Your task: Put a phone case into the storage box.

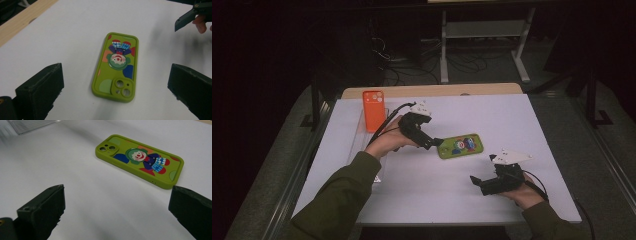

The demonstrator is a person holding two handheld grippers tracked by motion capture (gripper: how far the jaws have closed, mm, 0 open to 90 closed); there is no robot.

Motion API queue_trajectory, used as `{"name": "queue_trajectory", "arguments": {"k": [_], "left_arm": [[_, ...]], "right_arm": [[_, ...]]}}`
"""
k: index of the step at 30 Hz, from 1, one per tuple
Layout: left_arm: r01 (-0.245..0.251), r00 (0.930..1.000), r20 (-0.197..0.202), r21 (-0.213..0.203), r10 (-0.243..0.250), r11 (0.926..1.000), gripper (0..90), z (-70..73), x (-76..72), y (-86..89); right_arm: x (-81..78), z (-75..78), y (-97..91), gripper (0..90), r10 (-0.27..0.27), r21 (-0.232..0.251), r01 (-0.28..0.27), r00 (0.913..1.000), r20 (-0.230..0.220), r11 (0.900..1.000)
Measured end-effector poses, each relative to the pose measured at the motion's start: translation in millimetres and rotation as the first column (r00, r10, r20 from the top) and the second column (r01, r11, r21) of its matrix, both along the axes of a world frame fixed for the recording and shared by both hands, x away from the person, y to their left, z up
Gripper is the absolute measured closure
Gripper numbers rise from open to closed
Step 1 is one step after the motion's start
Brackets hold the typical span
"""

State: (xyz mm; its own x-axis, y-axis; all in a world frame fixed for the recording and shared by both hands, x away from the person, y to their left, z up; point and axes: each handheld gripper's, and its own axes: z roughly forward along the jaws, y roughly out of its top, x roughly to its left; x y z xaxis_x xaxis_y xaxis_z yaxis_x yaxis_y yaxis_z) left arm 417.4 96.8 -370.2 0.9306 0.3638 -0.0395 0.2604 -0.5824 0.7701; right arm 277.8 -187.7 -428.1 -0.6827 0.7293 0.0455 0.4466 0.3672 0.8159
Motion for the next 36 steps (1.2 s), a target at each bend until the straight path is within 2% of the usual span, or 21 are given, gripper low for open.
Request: {"name": "queue_trajectory", "arguments": {"k": [1, 5, 7, 9, 12, 15, 20, 23, 24, 32, 33, 36], "left_arm": [[0.01, 0.9999, 0.008, 0.004, -0.01, 0.9999, 0.0, -1.9, 1.7, -3.0], [0.012, 0.9999, -0.002, 0.011, -0.012, 0.9999, 0.0, -9.5, 4.0, -15.3], [0.024, 0.9997, -0.004, 0.03, -0.024, 0.9993, 0.0, -12.4, 6.9, -20.0], [0.021, 0.9998, -0.006, 0.038, -0.021, 0.9991, 0.0, -16.5, 9.1, -25.6], [0.016, 0.9999, -0.005, 0.07, -0.015, 0.9974, 0.0, -23.9, 12.5, -32.8], [0.018, 0.9991, -0.039, 0.081, -0.015, 0.9966, 0.0, -33.2, 15.4, -37.6], [0.044, 0.9974, -0.063, 0.136, -0.036, 0.9897, 0.0, -47.6, 17.8, -44.3], [0.048, 0.9967, -0.071, 0.143, -0.039, 0.9885, 0.0, -55.5, 18.6, -49.0], [0.052, 0.9963, -0.076, 0.155, -0.04, 0.9865, 0.0, -56.9, 19.1, -50.1], [0.073, 0.9955, -0.074, 0.188, -0.06, 0.9794, 0.0, -66.5, 21.3, -55.9], [0.084, 0.9952, -0.067, 0.203, -0.071, 0.9756, 0.0, -66.7, 21.7, -56.2], [0.089, 0.9945, -0.072, 0.211, -0.076, 0.9734, 0.0, -69.5, 21.0, -59.5]], "right_arm": [[0.0, 0.2, -0.1, 0.1, 0.0, 0.002, 0.0, 1.0, 0.005, 1.0], [-0.5, 0.6, -0.1, 0.1, -0.001, 0.006, 0.001, 1.0, -0.002, 1.0], [-0.3, 0.6, -0.2, 0.1, 0.0, 0.006, 0.0, 1.0, 0.0, 1.0], [-0.3, 0.4, -0.3, 0.1, 0.001, 0.004, -0.001, 1.0, 0.001, 1.0], [-0.9, 0.8, -0.3, 0.1, 0.002, 0.007, -0.002, 1.0, -0.003, 1.0], [-1.2, 1.2, -0.8, 0.1, -0.001, 0.011, 0.001, 1.0, -0.009, 0.9999], [-1.4, 1.5, -1.0, 0.1, 0.0, 0.012, 0.0, 0.9999, -0.011, 0.9999], [-1.2, 1.4, -1.0, 0.1, 0.001, 0.011, -0.001, 1.0, -0.01, 0.9999], [-0.5, 1.1, -1.4, 0.1, 0.006, 0.007, -0.006, 1.0, 0.002, 1.0], [-0.7, 1.3, -2.0, 0.1, 0.005, 0.008, -0.005, 1.0, 0.0, 1.0], [-0.7, 1.2, -2.0, 0.1, 0.004, 0.01, -0.004, 1.0, -0.002, 0.9999], [-0.7, 1.2, -2.0, 0.1, 0.003, 0.009, -0.003, 1.0, -0.002, 1.0]]}}
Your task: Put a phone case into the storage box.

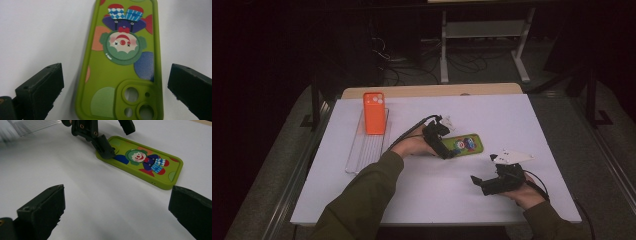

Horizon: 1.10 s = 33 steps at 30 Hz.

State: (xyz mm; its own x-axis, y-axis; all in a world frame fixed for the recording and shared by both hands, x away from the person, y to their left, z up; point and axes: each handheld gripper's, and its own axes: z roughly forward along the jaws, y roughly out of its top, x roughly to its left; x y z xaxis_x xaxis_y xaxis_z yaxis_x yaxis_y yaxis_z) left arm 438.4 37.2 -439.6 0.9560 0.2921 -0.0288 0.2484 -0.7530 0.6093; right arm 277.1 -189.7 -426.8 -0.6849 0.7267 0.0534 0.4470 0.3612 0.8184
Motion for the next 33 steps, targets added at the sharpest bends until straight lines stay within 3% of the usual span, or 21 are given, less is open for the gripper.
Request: {"name": "queue_trajectory", "arguments": {"k": [4, 7, 12, 17, 25, 33], "left_arm": [[0.021, 0.9998, -0.005, 0.03, -0.021, 0.9993, 0.4, -1.4, -0.3, -2.3], [0.035, 0.9994, 0.005, 0.046, -0.035, 0.9983, 6.3, -3.2, -1.2, -3.1], [0.034, 0.9993, 0.013, 0.053, -0.035, 0.998, 7.3, -4.4, -0.6, -3.5], [0.042, 0.9991, 0.004, 0.043, -0.043, 0.9982, 12.9, -4.0, -0.7, -3.1], [0.05, 0.9987, -0.001, 0.051, -0.05, 0.9974, 14.5, -3.0, -0.2, -3.1], [0.016, 0.9993, -0.034, 0.044, -0.014, 0.9989, 15.0, 2.4, -3.0, -2.5]], "right_arm": [[-0.3, 0.3, 0.0, 0.1, 0.0, 0.001, 0.0, 1.0, 0.0, 1.0], [-0.1, 0.2, -0.4, 0.1, -0.001, 0.0, 0.001, 1.0, 0.001, 1.0], [-0.2, 0.4, -0.5, 0.1, 0.0, 0.001, 0.0, 1.0, 0.002, 1.0], [0.0, 0.2, -0.6, 0.1, -0.002, 0.002, 0.002, 1.0, 0.001, 1.0], [-0.1, 0.2, -0.4, 0.1, -0.003, 0.002, 0.003, 1.0, -0.001, 1.0], [-0.1, 0.3, -1.3, 0.1, -0.005, 0.002, 0.005, 1.0, 0.0, 1.0]]}}
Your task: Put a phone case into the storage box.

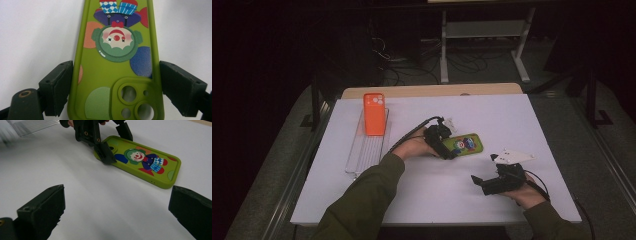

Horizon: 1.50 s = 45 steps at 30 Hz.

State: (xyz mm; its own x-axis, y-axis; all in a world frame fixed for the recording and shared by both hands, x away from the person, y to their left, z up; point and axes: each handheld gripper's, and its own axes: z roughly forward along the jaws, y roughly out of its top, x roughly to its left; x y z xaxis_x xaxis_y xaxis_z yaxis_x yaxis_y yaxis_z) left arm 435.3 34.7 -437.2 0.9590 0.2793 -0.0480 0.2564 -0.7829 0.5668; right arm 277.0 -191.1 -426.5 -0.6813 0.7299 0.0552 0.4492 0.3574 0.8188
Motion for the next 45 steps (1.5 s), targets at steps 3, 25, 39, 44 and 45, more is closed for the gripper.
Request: {"name": "queue_trajectory", "arguments": {"k": [3, 25, 39, 44, 45], "left_arm": [[-0.011, 0.9999, 0.001, -0.011, 0.011, 0.9999, 15.2, 4.9, -2.9, 1.8], [-0.061, 0.9978, 0.022, -0.058, 0.062, 0.9964, 16.3, 32.8, -34.9, 29.8], [-0.125, 0.9908, 0.043, -0.087, 0.129, 0.9884, 16.2, 43.7, -62.5, 65.5], [-0.164, 0.9848, 0.042, -0.093, 0.169, 0.982, 16.2, 45.2, -66.2, 77.1], [-0.169, 0.9838, 0.044, -0.098, 0.174, 0.9808, 16.2, 46.7, -66.7, 78.5]], "right_arm": [[-0.1, 0.1, -0.4, 0.1, 0.0, -0.001, 0.0, 1.0, 0.001, 1.0], [0.0, 0.5, -1.5, 0.1, -0.002, -0.002, 0.002, 1.0, 0.006, 1.0], [0.0, 0.4, -1.5, 0.1, -0.006, -0.001, 0.006, 0.9999, 0.009, 1.0], [0.5, -0.7, -2.0, 0.1, -0.011, -0.001, 0.011, 0.9999, 0.005, 0.9999], [0.4, -0.9, -1.7, 0.1, -0.014, -0.001, 0.014, 0.9999, -0.003, 0.9999]]}}
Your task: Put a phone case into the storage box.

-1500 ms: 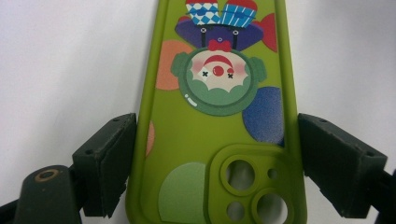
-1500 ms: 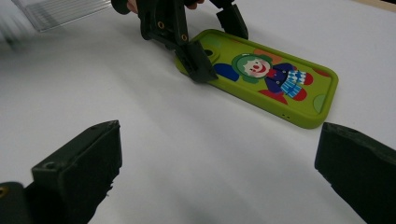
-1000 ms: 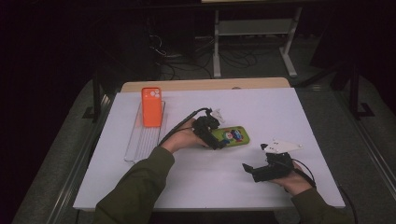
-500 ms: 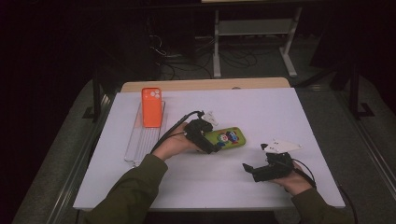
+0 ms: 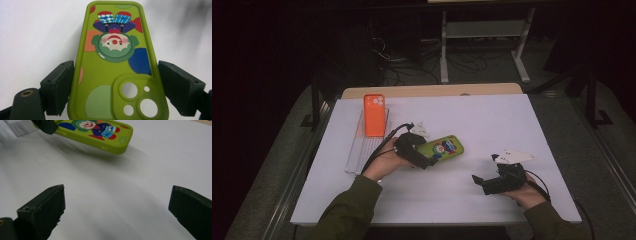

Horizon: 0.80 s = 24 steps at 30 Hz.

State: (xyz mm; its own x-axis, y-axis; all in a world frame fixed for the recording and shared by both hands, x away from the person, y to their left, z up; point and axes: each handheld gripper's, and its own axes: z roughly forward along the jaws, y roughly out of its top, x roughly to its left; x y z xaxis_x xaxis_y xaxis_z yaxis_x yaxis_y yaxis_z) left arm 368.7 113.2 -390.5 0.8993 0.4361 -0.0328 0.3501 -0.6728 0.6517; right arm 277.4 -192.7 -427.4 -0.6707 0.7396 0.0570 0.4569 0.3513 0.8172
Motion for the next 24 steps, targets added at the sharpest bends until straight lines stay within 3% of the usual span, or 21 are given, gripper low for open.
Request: {"name": "queue_trajectory", "arguments": {"k": [3, 9, 12, 13, 16, 24], "left_arm": [[-0.025, 0.9997, -0.001, -0.05, 0.025, 0.9984, 16.2, 4.0, -1.4, 4.1], [-0.019, 0.9998, 0.005, -0.072, 0.02, 0.9972, 16.2, 13.0, -2.4, 13.9], [-0.026, 0.9997, 0.001, -0.102, 0.026, 0.9944, 16.2, 14.7, -4.8, 14.7], [-0.007, 0.9999, 0.01, -0.088, 0.008, 0.9961, 16.2, 15.8, -4.4, 15.9], [-0.023, 0.9997, 0.003, -0.12, 0.024, 0.9924, 16.2, 15.0, -7.4, 13.2], [-0.022, 0.9998, -0.006, -0.121, 0.021, 0.9924, 16.2, 16.4, -8.6, 13.8]], "right_arm": [[0.5, -1.0, 0.9, 0.1, -0.004, -0.008, 0.004, 1.0, 0.007, 1.0], [0.8, -1.9, 6.5, 0.1, -0.017, -0.02, 0.017, 0.9998, 0.008, 0.9997], [1.0, -0.8, 12.1, 0.1, -0.023, -0.023, 0.023, 0.9997, 0.007, 0.9995], [1.2, -0.3, 13.6, 0.1, -0.021, -0.027, 0.021, 0.9997, 0.013, 0.9994], [1.6, 2.0, 16.9, 0.1, -0.021, -0.026, 0.021, 0.9996, 0.017, 0.9994], [6.6, 7.9, 21.6, 0.1, -0.03, -0.022, 0.031, 0.9991, 0.031, 0.9993]]}}
